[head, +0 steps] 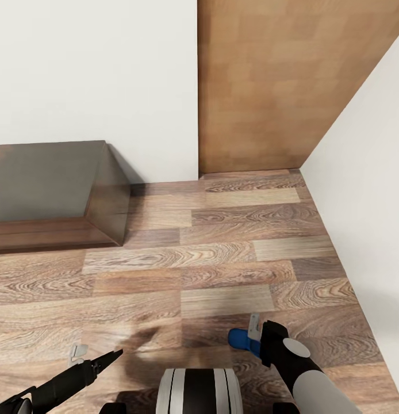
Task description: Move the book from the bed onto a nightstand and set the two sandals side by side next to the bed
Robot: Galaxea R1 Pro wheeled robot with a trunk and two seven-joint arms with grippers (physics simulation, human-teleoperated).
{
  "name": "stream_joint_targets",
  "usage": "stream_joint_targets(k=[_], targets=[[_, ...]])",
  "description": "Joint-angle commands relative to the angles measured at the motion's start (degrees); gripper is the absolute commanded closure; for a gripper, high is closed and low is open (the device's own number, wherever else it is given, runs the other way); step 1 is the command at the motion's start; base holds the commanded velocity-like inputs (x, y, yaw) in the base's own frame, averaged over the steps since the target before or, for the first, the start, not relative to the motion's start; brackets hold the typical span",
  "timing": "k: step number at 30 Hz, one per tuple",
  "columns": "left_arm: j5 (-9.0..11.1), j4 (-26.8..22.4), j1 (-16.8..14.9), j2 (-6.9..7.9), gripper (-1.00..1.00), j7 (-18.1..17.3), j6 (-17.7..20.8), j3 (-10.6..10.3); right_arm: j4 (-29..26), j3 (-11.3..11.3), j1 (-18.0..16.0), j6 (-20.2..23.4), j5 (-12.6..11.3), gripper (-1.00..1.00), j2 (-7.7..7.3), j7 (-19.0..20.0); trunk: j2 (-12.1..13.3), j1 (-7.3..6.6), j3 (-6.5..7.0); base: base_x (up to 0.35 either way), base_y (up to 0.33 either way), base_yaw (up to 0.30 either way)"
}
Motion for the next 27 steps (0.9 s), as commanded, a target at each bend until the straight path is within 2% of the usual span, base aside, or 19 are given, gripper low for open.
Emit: stream_joint_targets(k=[1,10,22,27], targets=[[0.2,0.0,0.0,0.0,-1.0,-0.2,0.6,0.0,-0.1,0.2,0.0,0.2,0.4,-1.0,-0.01,0.4,0.0,-0.01,-0.03,0.0,0.0,0.0],[0.2,0.0,0.0,0.0,-1.0,-0.1,0.6,0.0,-0.1,0.2,0.0,0.2,0.4,-1.0,-0.01,0.4,-0.1,0.2,-1.8,0.0,0.0,0.0],[0.2,0.0,0.0,0.0,-1.0,-0.2,0.6,0.0,-0.1,0.2,0.0,0.2,0.3,-1.0,-0.01,0.4,-0.1,0.2,-1.8,0.0,0.0,0.0],[0.2,0.0,0.0,0.0,-1.0,-0.2,0.6,0.0,-0.1,0.2,0.0,0.2,0.3,-1.0,-0.01,0.4,-0.2,0.27,-2.47,0.0,0.0,0.0]])
